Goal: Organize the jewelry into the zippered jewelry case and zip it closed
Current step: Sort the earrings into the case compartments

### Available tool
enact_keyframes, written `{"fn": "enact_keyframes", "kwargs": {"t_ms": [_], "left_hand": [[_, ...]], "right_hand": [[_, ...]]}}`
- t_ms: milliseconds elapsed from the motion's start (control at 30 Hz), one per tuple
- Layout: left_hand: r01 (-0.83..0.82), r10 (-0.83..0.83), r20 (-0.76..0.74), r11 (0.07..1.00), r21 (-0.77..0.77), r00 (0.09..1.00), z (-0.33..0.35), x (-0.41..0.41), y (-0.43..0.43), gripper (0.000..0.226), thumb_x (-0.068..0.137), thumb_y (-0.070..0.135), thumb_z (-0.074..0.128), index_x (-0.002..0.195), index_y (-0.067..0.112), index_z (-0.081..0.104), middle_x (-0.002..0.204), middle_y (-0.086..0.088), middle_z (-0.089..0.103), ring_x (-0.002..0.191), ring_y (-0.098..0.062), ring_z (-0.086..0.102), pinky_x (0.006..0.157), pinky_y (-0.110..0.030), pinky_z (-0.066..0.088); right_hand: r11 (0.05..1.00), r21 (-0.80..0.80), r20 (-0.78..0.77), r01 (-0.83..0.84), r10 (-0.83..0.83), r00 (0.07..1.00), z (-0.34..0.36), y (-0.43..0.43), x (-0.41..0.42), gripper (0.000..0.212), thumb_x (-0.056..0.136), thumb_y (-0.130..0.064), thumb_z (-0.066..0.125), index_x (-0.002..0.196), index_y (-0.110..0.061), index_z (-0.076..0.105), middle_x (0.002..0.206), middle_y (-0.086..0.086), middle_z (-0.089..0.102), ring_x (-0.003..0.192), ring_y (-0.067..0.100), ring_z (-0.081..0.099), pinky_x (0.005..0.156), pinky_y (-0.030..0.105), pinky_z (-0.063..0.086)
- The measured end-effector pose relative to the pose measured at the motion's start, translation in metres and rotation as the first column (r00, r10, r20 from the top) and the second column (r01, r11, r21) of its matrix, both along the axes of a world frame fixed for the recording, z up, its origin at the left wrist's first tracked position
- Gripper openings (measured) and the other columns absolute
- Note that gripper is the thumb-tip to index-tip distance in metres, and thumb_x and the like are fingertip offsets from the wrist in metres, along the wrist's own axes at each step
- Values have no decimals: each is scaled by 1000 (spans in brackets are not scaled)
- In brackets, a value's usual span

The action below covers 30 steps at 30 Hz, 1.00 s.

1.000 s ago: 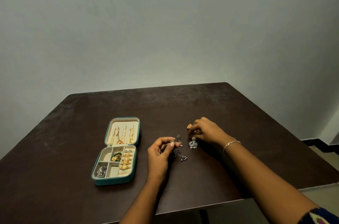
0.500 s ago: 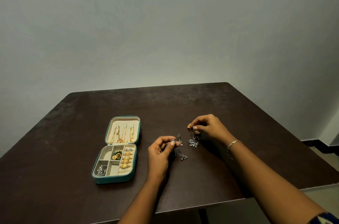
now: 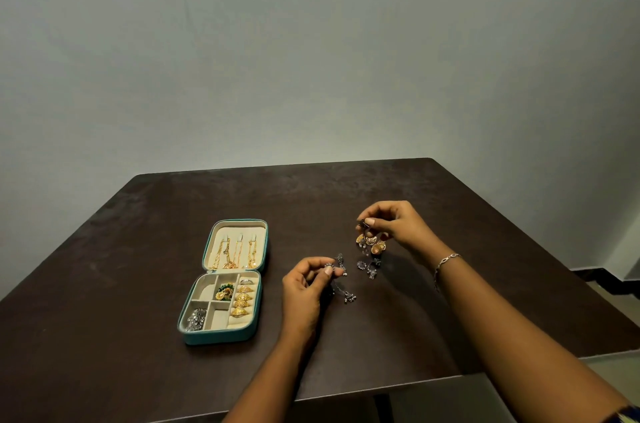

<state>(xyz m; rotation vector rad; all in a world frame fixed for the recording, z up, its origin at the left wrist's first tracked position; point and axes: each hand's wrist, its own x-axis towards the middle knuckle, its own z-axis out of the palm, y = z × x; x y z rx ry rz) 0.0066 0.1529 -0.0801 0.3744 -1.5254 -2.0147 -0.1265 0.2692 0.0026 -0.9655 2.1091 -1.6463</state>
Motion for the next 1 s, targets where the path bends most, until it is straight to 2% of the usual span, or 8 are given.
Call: {"fn": "enact_keyframes", "kwargs": {"t_ms": [100, 233, 467, 533, 600, 700, 900, 1000], "left_hand": [[0, 0, 1, 1000, 7, 1000, 0, 0, 0, 13, 86, -5, 55, 85, 6, 63, 78, -16, 70, 62, -7, 64, 59, -19, 47], [-1, 1, 2, 1000, 15, 1000, 0, 0, 0, 13, 85, -5, 55, 84, 6, 63, 76, -15, 70, 62, -7, 64, 60, -22, 46], [0, 0, 1, 1000, 27, 1000, 0, 1, 0, 14, 86, -4, 55, 85, 7, 64, 76, -14, 71, 66, -11, 65, 60, -21, 48], [-2, 3, -6, 999, 36, 1000, 0, 1, 0, 14, 86, -4, 55, 85, 7, 64, 74, -12, 71, 67, -13, 66, 61, -21, 49], [-1, 1, -11, 999, 36, 1000, 0, 0, 0, 14, 86, -5, 55, 85, 6, 63, 72, -10, 72, 67, -12, 66, 63, -22, 49], [3, -3, -9, 1000, 28, 1000, 0, 0, 0, 13, 86, -4, 55, 86, 5, 63, 71, -9, 72, 66, -10, 65, 63, -22, 48], [0, 1, -11, 999, 35, 1000, 1, 0, 0, 13, 86, -4, 55, 86, 5, 63, 73, -10, 71, 65, -10, 65, 61, -21, 48], [0, 0, -11, 1000, 28, 1000, 1, 1, 0, 13, 86, -4, 55, 87, 5, 63, 73, -10, 72, 67, -10, 66, 62, -20, 48]], "right_hand": [[1000, 19, 8, 1, -1, 1000, 2, 1, 2, 12, 87, 7, 52, 90, 5, 63, 75, 7, 64, 53, -2, 59, 49, 10, 43], [996, 87, 50, -34, 29, 998, -4, -1, 6, 15, 88, 3, 53, 84, -4, 64, 72, 6, 66, 57, 7, 61, 53, 23, 41], [974, 202, 41, -100, 94, 995, -16, -6, 13, 13, 88, 2, 54, 88, -3, 66, 74, 4, 67, 63, 9, 63, 60, 18, 49], [975, 221, -4, -26, 28, 1000, -19, -5, 9, 14, 87, 3, 55, 90, -4, 67, 79, 6, 68, 65, 13, 63, 62, 21, 50], [948, 290, -157, 133, -90, 983, -24, -4, 3, 16, 84, 2, 59, 86, -10, 69, 84, 6, 70, 67, 13, 60, 66, 25, 49], [872, 422, -314, 248, -116, 942, -32, -2, 1, 10, 79, -7, 67, 86, -14, 72, 84, -6, 66, 79, 7, 58, 74, 21, 43], [778, 540, -410, 320, -89, 908, -48, -7, 10, 5, 76, -19, 69, 79, -22, 70, 92, 0, 69, 92, 18, 61, 77, 28, 46], [818, 477, -384, 323, -137, 913, -49, -4, 11, 12, 77, -13, 66, 69, -22, 68, 79, -4, 65, 87, 14, 61, 74, 25, 44]]}}
